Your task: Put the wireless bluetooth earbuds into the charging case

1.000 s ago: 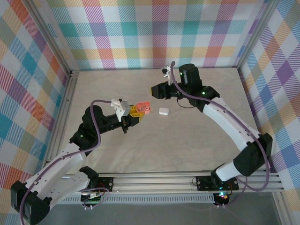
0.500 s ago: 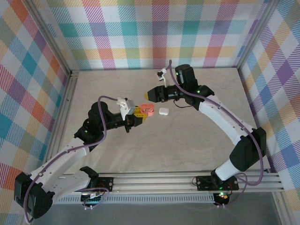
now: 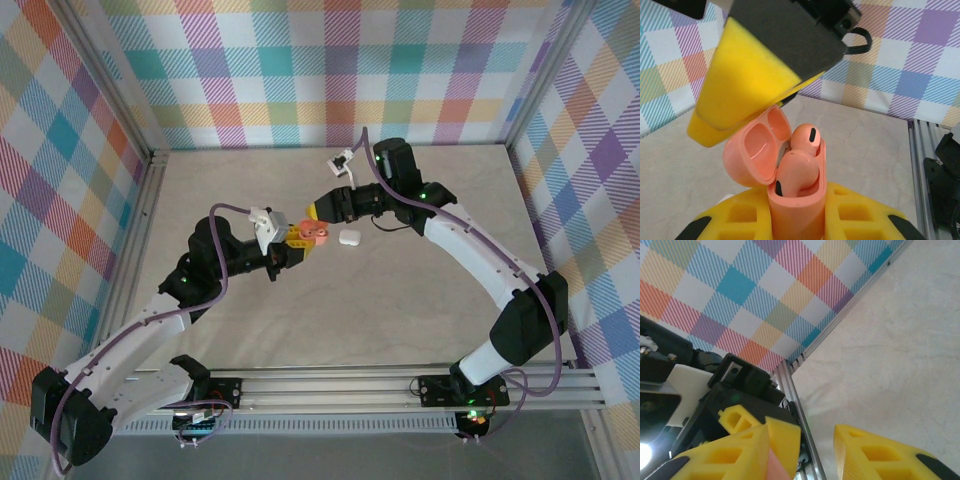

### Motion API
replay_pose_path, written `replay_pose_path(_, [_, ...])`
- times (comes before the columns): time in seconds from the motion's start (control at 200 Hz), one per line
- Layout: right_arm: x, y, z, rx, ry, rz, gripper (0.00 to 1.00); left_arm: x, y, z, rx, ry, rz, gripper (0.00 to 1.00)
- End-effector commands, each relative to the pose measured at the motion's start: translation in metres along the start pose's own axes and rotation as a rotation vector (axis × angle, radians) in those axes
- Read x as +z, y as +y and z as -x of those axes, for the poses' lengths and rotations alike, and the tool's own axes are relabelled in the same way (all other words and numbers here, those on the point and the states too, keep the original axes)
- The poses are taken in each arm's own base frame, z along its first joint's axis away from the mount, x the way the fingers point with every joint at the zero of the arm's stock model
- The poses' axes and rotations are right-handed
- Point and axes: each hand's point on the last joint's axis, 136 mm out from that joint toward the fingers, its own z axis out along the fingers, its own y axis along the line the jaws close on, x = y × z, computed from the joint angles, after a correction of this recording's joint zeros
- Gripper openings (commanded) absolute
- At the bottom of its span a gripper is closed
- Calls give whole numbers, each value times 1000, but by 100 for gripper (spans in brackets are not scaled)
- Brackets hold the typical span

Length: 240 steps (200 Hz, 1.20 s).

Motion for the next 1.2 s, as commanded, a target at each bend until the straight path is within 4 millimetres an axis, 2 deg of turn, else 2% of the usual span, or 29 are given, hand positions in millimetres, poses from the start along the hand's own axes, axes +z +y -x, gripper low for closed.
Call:
replay_pose_path(0.0, [-5, 18, -3, -18, 11, 73, 39, 1, 2, 20, 28, -44, 18, 0])
replay_pose_path(0.3, [-15, 42, -2, -45, 7, 131, 39, -1, 7, 14, 2, -47, 53, 0])
replay_pose_path(0.49, [-26, 64, 3, -100, -22, 164, 39, -2, 9, 9, -12, -40, 69, 0])
replay_pose_path(0.755, [-29, 70, 2, -113, -15, 186, 39, -4, 11, 6, -18, -41, 86, 0])
replay_pose_path(0.845, [-28, 57, 5, -101, -38, 108, 39, -3, 9, 7, -18, -44, 74, 0])
replay_pose_path(0.94, [-29, 25, 11, -39, -72, -46, 40, -2, 4, 7, -13, -44, 41, 0])
replay_pose_path(1.02, [-32, 3, 17, 49, -86, -102, 39, -2, -1, 10, -1, -53, 9, 0])
replay_pose_path(1.195, [-23, -8, 16, 123, -66, -66, 39, -4, -7, 14, 29, -50, -15, 0])
